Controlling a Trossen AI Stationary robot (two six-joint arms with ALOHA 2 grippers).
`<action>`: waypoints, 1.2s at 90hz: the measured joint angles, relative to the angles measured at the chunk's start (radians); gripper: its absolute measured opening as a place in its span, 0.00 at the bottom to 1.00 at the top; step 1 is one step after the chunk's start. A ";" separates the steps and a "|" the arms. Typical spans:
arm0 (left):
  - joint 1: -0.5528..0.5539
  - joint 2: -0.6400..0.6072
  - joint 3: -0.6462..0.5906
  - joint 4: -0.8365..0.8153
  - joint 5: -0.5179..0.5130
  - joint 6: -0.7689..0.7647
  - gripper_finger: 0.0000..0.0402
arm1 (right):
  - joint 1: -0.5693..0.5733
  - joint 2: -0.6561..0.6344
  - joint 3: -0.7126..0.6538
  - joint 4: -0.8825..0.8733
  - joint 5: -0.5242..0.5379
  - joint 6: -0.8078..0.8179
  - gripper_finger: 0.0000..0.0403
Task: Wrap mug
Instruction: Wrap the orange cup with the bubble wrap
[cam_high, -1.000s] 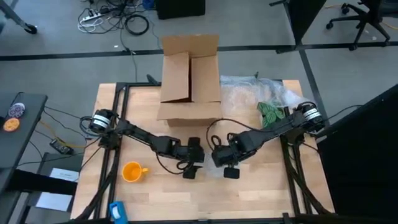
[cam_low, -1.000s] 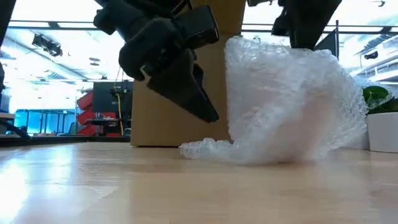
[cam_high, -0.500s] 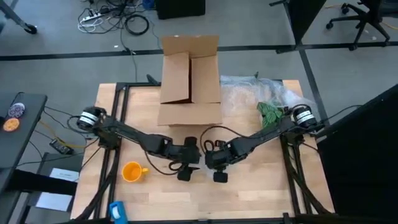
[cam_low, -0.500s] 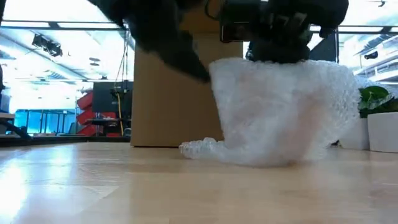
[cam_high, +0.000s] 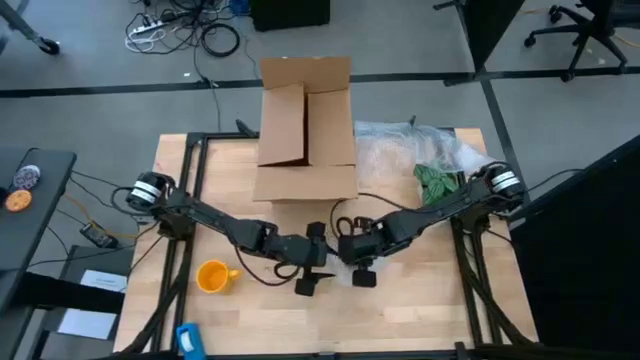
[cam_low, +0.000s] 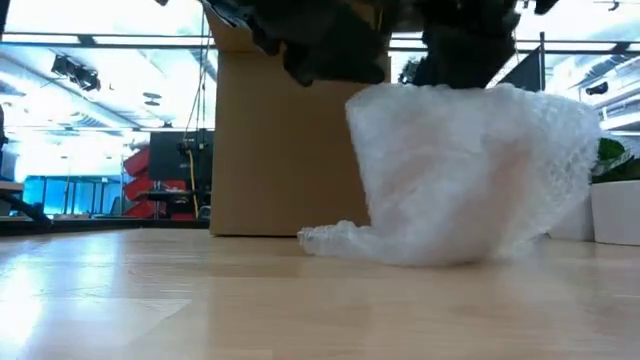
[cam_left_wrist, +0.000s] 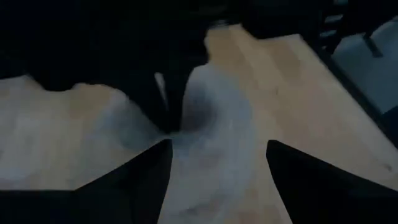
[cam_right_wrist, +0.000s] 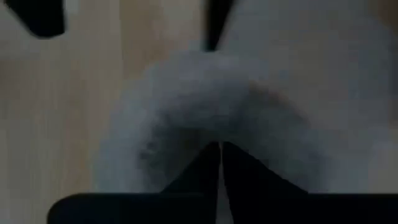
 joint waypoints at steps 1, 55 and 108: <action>0.000 -0.003 0.000 -0.001 0.000 0.001 0.62 | 0.000 -0.004 0.000 -0.002 0.001 0.000 0.00; -0.058 -0.103 0.000 -0.307 -0.115 -0.068 0.62 | 0.005 0.026 0.003 0.103 -0.017 -0.064 0.00; -0.045 -0.099 -0.318 0.285 -0.152 -0.119 0.62 | -0.016 0.148 0.004 0.049 -0.124 -0.014 0.00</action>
